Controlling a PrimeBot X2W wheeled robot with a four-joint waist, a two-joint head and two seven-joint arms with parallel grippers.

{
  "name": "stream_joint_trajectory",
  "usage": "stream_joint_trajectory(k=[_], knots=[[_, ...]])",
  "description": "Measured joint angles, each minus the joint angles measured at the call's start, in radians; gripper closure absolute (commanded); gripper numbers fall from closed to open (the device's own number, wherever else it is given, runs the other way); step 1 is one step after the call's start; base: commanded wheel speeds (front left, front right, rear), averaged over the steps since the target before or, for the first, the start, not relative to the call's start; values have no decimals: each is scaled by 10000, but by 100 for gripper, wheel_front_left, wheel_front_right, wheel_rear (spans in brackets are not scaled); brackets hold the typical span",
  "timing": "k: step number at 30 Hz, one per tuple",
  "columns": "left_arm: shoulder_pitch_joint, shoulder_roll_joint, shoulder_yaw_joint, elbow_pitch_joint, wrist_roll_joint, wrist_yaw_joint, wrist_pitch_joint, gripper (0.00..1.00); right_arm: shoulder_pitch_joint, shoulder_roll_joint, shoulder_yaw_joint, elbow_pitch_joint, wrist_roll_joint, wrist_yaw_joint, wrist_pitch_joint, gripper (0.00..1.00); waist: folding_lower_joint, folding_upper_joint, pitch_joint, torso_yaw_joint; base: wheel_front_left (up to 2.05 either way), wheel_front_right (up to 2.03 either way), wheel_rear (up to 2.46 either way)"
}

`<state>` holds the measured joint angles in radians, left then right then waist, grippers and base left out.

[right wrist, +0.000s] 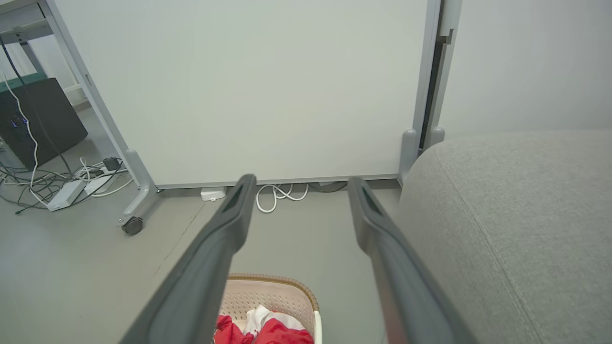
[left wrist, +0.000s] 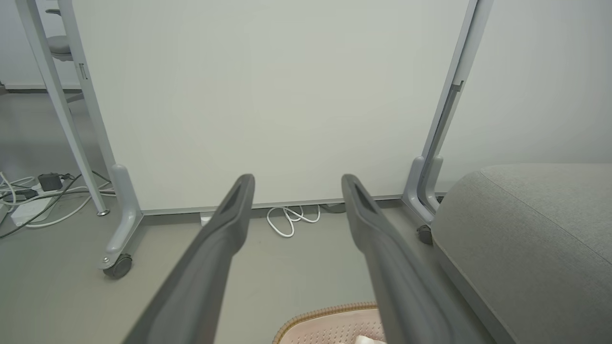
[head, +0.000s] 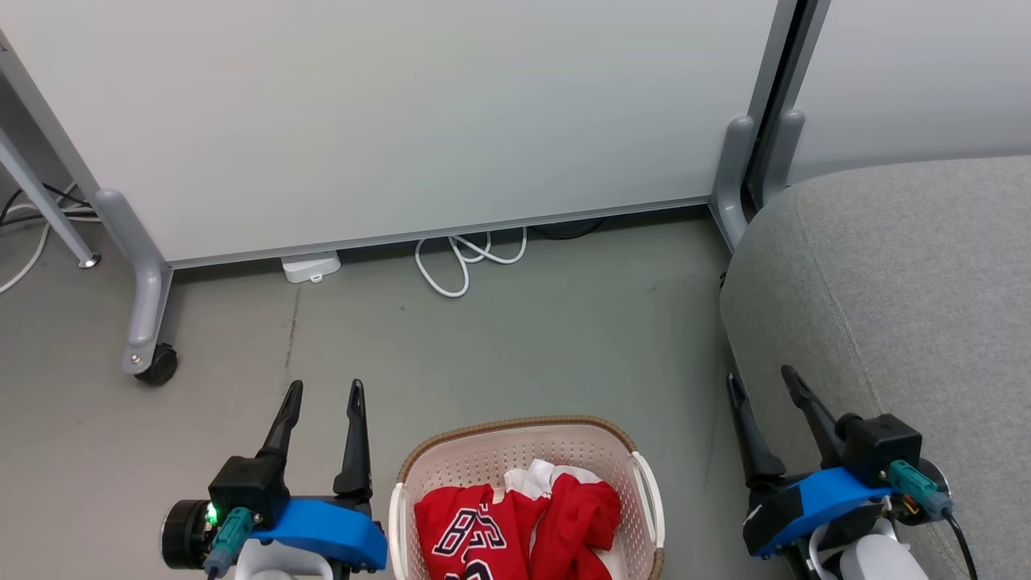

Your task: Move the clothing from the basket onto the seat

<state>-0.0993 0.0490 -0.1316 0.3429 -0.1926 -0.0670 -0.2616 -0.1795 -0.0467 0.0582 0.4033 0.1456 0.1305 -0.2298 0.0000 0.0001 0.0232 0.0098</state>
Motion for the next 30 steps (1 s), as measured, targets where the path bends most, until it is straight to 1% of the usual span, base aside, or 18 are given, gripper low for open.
stream_joint_trajectory(k=[13, 18, 23, 30], knots=[[1, 0, -33, 25, -65, 50, -2, 0, -17, -2, 15, 4, -23, 0, -2, 0, 0, 0, -31, -22, 0, 0, 0], [1, 2, -19, 178, -211, 48, -6, 0, -80, -4, 84, -52, 10, 0, 2, 0, 0, 0, 113, -85, 0, 0, 0], [-202, 6, -153, 698, -272, 33, -13, 0, -392, -8, 259, -324, -13, 0, 50, 0, 0, 0, 533, -219, 0, 0, 0], [-1166, 6, -612, 1684, -274, -146, -13, 0, -1266, -10, 589, -961, -228, 0, 150, 0, 1, 0, 1660, -497, 0, 0, 0]])
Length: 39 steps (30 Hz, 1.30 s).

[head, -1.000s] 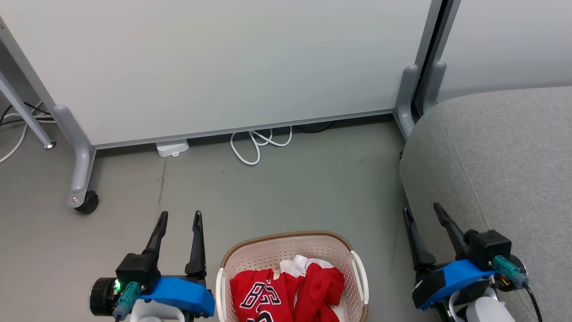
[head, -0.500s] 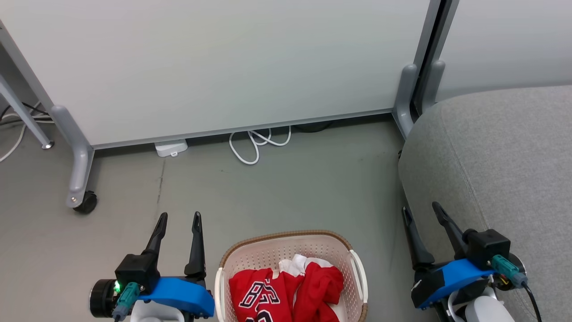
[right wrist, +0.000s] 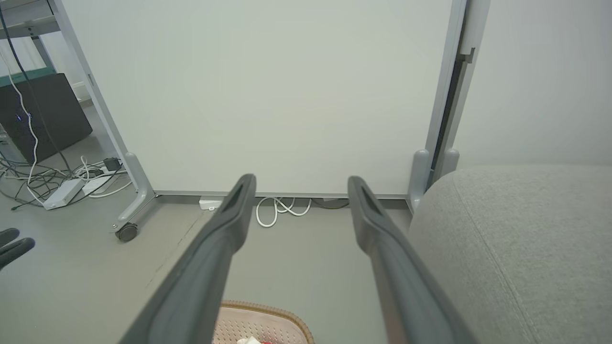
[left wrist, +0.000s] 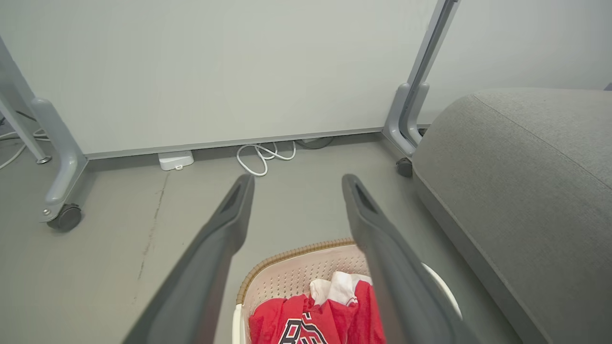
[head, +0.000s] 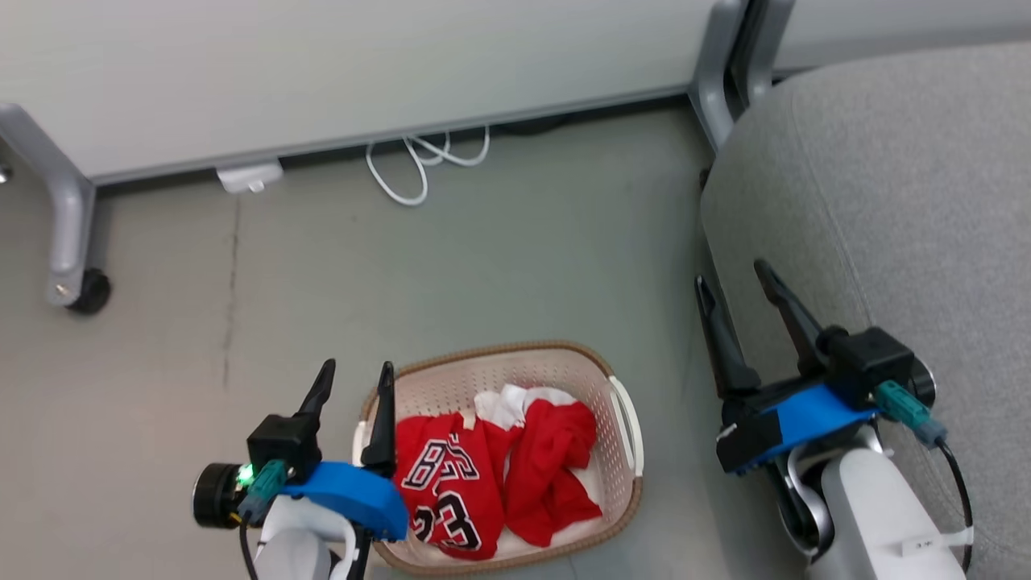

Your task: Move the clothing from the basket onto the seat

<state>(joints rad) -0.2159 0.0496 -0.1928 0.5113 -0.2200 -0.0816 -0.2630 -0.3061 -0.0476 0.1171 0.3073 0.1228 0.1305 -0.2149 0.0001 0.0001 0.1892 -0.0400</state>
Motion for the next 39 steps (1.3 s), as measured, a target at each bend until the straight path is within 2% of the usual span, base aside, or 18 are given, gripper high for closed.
stream_joint_trajectory(k=[13, 20, 25, 33, 36, 39], knots=[[-2496, -13, -980, 2683, -150, -251, 2, 0, -1934, -8, 725, -1083, -167, 0, 117, 0, 1, -1, 2838, -690, 0, 0, 0], [-3763, 2, -1129, 4063, -161, -211, 2, 0, -2748, -13, 1087, -1699, 130, 0, 19, 0, 1, -1, 4377, -1116, 0, 0, 0], [-4509, 219, -1243, 4974, -132, -253, 123, 0, -3009, -13, 1198, -2011, 489, 0, -107, 0, 1, -1, 5309, -1459, 0, 0, 0], [-5134, 512, -1371, 6220, -157, -305, 328, 0, -2985, -17, 1664, -2107, 784, 0, -334, 0, 1, -1, 6139, -2234, 0, 0, 0], [-5419, 708, -1427, 6523, -82, -190, 343, 0, -2967, -19, 1772, -2132, 871, 0, -370, 0, 1, -1, 6347, -2457, 0, 0, 0], [-5671, 830, -1438, 6811, -56, 111, 416, 0, -2964, -15, 1827, -2205, 934, 0, -416, 0, 0, -1, 6563, -2615, 0, 0, 0]])
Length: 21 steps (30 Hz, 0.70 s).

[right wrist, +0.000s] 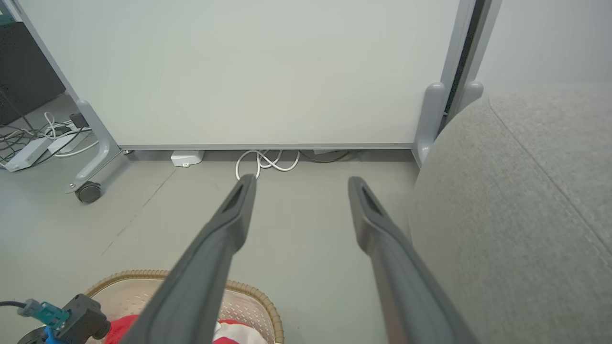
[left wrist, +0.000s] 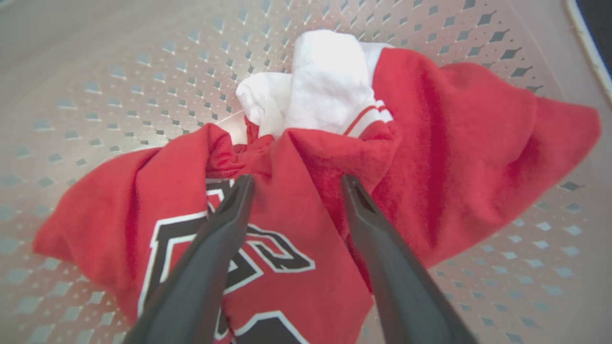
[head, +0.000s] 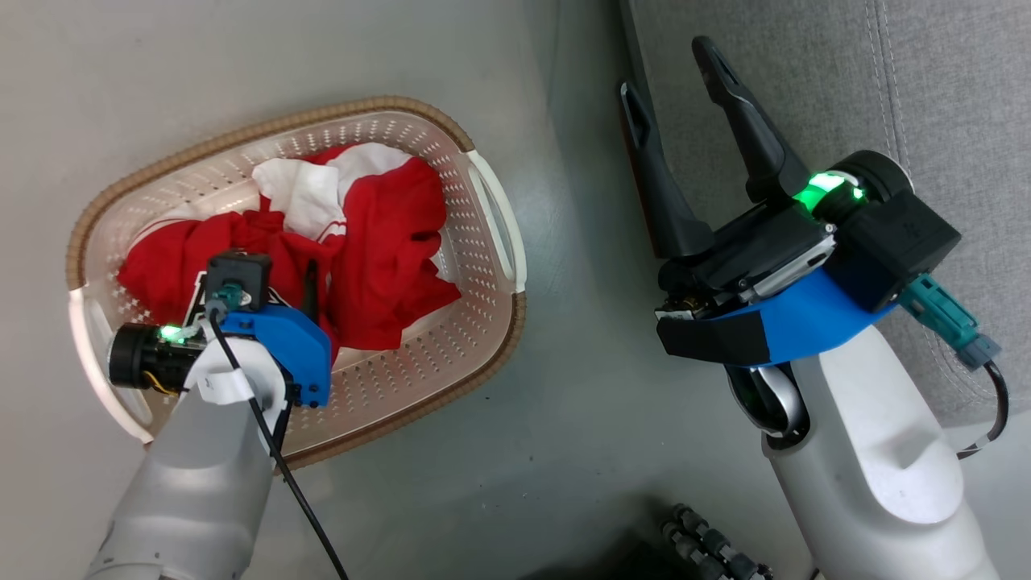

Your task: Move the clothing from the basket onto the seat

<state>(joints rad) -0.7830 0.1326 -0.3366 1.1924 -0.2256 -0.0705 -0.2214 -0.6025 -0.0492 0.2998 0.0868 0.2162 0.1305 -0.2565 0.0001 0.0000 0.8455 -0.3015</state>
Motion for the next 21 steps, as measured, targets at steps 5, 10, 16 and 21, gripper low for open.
stream_joint_trajectory(k=[5, 10, 16, 21], knots=[[-326, 138, -8, 303, -4, 188, 92, 0, 5, -2, 100, -36, 161, 0, -17, 0, 0, 0, 295, -191, 0, 0, 0], [-394, 213, -8, 594, -52, 412, 506, 0, 7, -2, 167, -12, 305, 0, -33, 0, -1, 0, 427, -322, 0, 0, 0], [-394, 222, -17, 706, -174, 616, 616, 100, 83, -2, 77, -27, 477, 0, -46, 0, -1, 0, 460, -401, 0, 0, 0], [-410, 198, -94, 759, -198, 596, 616, 100, 118, -2, 19, -92, 520, 0, -48, 0, -1, 0, 471, -388, 0, 0, 0]])
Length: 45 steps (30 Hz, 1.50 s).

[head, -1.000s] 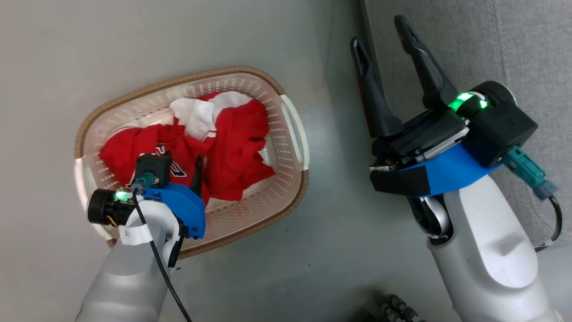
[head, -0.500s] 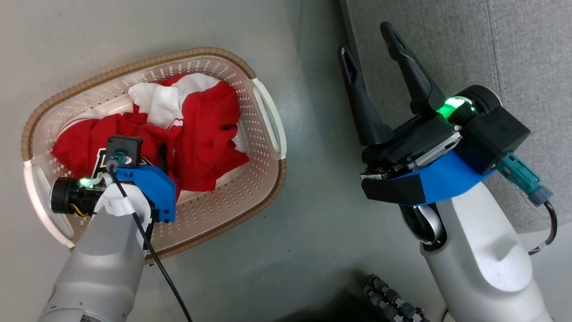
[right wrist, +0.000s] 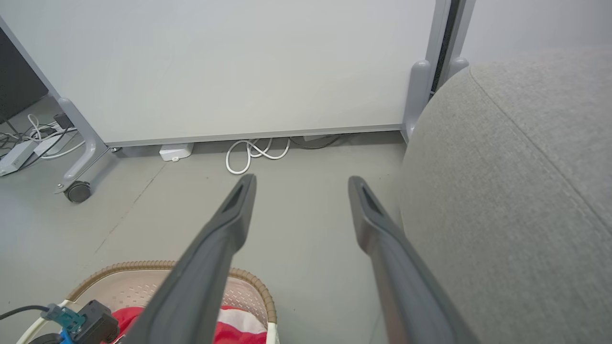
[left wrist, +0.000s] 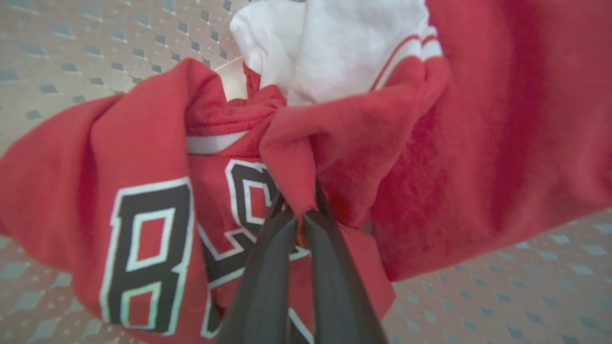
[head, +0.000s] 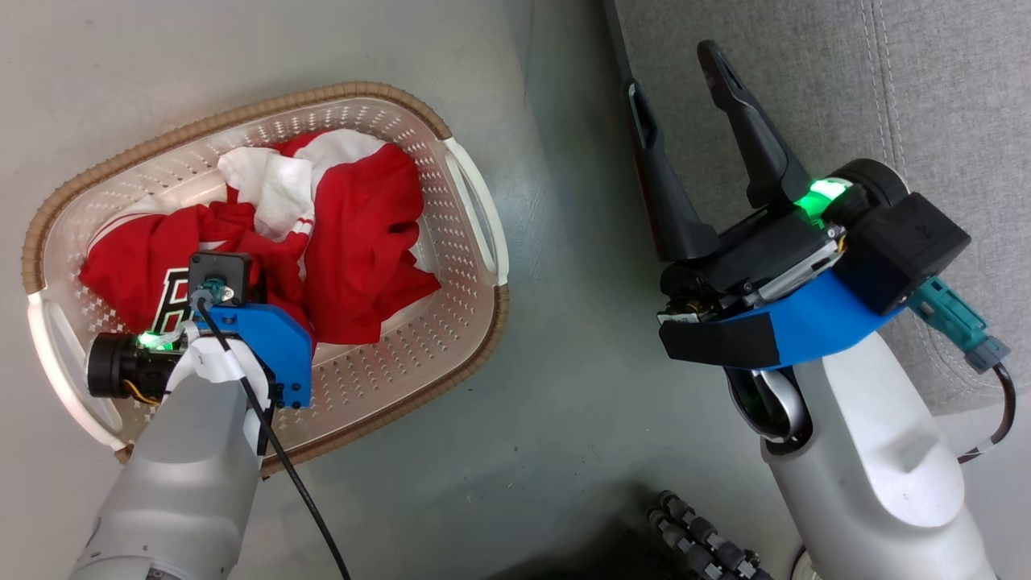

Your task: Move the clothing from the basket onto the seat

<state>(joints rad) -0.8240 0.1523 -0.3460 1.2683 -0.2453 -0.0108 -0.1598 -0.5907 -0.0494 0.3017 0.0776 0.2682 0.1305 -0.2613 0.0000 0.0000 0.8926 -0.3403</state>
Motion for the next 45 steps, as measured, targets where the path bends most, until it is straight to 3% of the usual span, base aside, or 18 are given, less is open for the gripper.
stream_joint_trajectory(k=[13, 21, 30, 34, 45], knots=[[7, -102, -127, 117, -245, -169, 21, 100, -2, 2, 157, 192, -46, 0, 0, 0, 0, 0, -327, 98, 0, 0, 0], [430, -560, -222, 157, -441, -311, -280, 100, 89, 6, 314, 982, -840, 0, -8, 0, 0, 0, -1237, 320, 0, 0, 0], [1360, -986, -953, 107, -476, -1045, -523, 100, 1027, 10, -69, 1954, -1152, 0, 132, 0, -2, 0, -3164, 849, 0, 0, 0], [1925, -986, -1338, -372, -951, -1133, -610, 100, 1467, 13, -196, 2115, -1202, 0, 274, 0, -3, 1, -4231, 1138, 0, 0, 0], [2843, -1016, -3530, -2426, -2763, -1179, -353, 100, 2870, 10, -644, 2153, -1239, 0, 777, 0, -4, 1, -6970, 1981, 0, 0, 0]])
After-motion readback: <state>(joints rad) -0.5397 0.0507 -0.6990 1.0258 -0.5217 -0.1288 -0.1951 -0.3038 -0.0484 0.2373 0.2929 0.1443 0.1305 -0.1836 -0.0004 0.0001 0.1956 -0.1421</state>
